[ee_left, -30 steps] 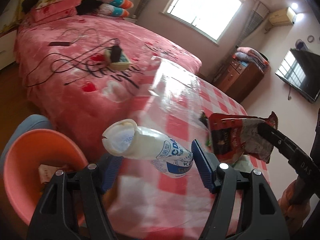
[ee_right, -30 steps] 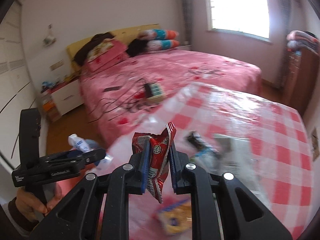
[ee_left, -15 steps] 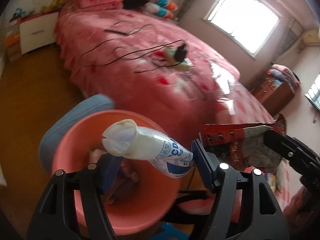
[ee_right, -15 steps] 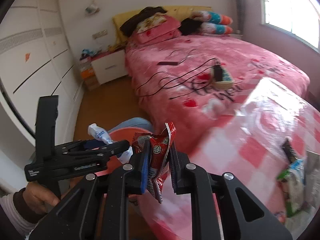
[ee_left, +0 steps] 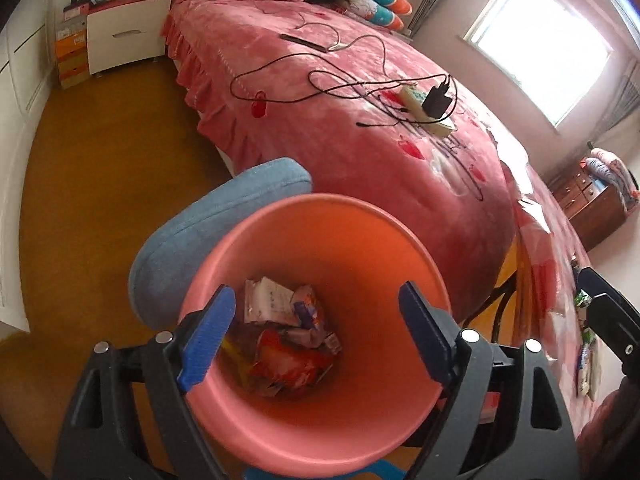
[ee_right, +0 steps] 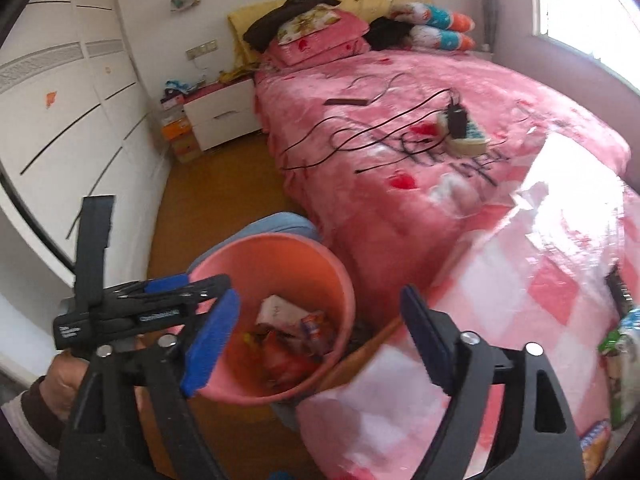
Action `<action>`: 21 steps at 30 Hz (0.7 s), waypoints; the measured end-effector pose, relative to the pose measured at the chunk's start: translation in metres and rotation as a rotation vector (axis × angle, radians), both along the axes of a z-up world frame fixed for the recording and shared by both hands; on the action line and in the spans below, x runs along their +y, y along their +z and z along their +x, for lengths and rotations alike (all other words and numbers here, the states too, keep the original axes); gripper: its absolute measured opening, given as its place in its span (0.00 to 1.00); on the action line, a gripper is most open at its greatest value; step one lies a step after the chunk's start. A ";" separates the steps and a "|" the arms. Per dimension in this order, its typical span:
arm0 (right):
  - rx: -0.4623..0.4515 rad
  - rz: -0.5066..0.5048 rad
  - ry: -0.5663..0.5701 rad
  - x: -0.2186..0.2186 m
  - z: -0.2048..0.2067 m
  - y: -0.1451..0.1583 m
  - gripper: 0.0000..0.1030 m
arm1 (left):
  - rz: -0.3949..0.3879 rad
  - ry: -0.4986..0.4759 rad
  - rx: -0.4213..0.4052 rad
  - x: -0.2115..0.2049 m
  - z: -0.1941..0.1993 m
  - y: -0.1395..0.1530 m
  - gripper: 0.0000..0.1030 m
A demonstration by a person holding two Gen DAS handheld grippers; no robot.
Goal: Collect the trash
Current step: 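Move both open tools back over the table toward the remaining trash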
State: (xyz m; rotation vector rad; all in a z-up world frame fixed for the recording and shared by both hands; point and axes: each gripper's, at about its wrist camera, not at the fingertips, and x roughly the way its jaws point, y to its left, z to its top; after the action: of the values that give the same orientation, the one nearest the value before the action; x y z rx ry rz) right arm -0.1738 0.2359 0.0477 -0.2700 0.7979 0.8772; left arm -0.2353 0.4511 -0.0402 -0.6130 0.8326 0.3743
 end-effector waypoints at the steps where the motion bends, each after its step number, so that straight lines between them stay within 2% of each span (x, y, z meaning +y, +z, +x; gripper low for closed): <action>1: -0.026 -0.011 -0.022 -0.005 0.000 0.003 0.84 | -0.007 -0.004 -0.009 -0.002 0.000 0.001 0.83; 7: -0.085 -0.036 -0.112 -0.034 0.002 0.007 0.86 | -0.017 -0.075 -0.040 -0.023 0.015 0.010 0.83; 21: -0.129 -0.011 -0.325 -0.119 0.012 0.025 0.86 | 0.010 -0.286 -0.096 -0.101 0.044 0.044 0.83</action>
State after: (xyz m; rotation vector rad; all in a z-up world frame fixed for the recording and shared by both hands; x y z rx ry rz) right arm -0.1617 0.1172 0.0727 -0.1967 0.7023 0.5445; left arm -0.1913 0.3505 0.0040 -0.4896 0.8120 0.0881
